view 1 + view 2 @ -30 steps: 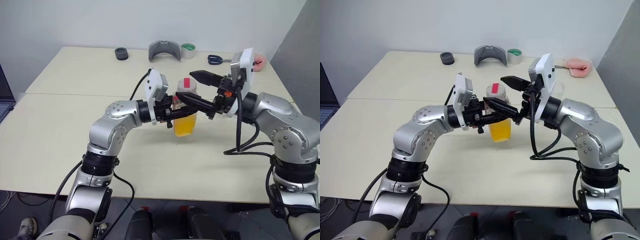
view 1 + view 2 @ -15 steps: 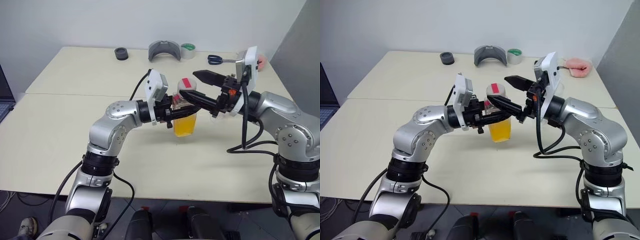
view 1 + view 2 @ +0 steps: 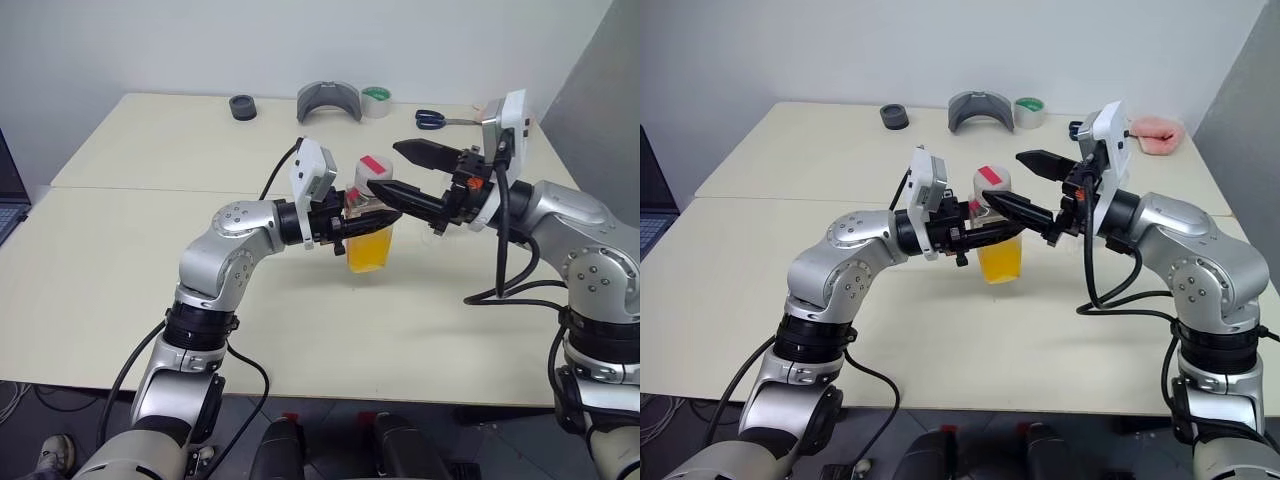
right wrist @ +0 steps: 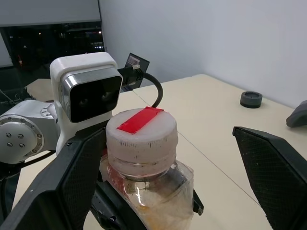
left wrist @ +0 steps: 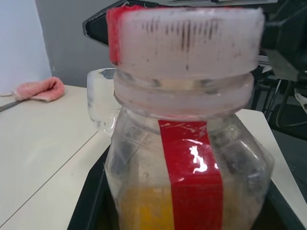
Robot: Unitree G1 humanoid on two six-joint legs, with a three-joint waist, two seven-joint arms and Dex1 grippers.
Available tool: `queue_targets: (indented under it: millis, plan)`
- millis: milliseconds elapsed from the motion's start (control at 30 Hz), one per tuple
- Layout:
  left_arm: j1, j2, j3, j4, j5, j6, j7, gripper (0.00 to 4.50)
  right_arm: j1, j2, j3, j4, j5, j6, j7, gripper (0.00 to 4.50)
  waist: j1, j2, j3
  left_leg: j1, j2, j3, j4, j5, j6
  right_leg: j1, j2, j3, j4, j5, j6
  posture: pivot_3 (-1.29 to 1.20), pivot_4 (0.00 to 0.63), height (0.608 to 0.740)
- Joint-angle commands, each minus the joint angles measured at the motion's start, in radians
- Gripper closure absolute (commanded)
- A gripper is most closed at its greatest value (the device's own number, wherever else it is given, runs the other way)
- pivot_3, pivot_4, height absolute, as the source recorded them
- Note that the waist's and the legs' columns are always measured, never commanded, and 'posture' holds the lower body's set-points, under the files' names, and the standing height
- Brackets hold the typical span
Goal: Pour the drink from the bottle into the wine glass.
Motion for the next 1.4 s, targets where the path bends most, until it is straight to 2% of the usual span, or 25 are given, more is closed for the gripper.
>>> queue_targets:
  millis: [33,700,1200,1400]
  plan:
    - [-0.032,-0.006,0.009,-0.033,-0.015,-0.03,-0.013,2.76,0.011,-0.033,-0.058,-0.001,-0.006,-0.024,-0.008,0.02,0.0,0.0,0.0,0.0,0.0,0.0,0.0,0.0,0.0,0.0,0.0,0.0,0.0,0.0,0.0,0.0,0.15,0.74]
    - [-0.043,-0.009,0.009,-0.013,-0.009,-0.044,-0.023,2.76,0.027,-0.063,-0.067,-0.006,0.011,-0.032,0.008,0.02,0.0,0.0,0.0,0.0,0.0,0.0,0.0,0.0,0.0,0.0,0.0,0.0,0.0,0.0,0.0,0.0,0.15,0.74]
    - [-0.041,-0.004,0.01,-0.009,-0.005,-0.052,-0.02,2.76,0.023,-0.047,-0.061,-0.011,0.078,-0.018,0.035,0.02,0.0,0.0,0.0,0.0,0.0,0.0,0.0,0.0,0.0,0.0,0.0,0.0,0.0,0.0,0.0,0.0,0.15,0.74]
    - [-0.043,-0.006,0.008,-0.005,-0.004,-0.056,-0.021,2.76,0.015,-0.035,-0.073,-0.011,0.158,0.019,0.029,0.02,0.0,0.0,0.0,0.0,0.0,0.0,0.0,0.0,0.0,0.0,0.0,0.0,0.0,0.0,0.0,0.0,0.15,0.74]
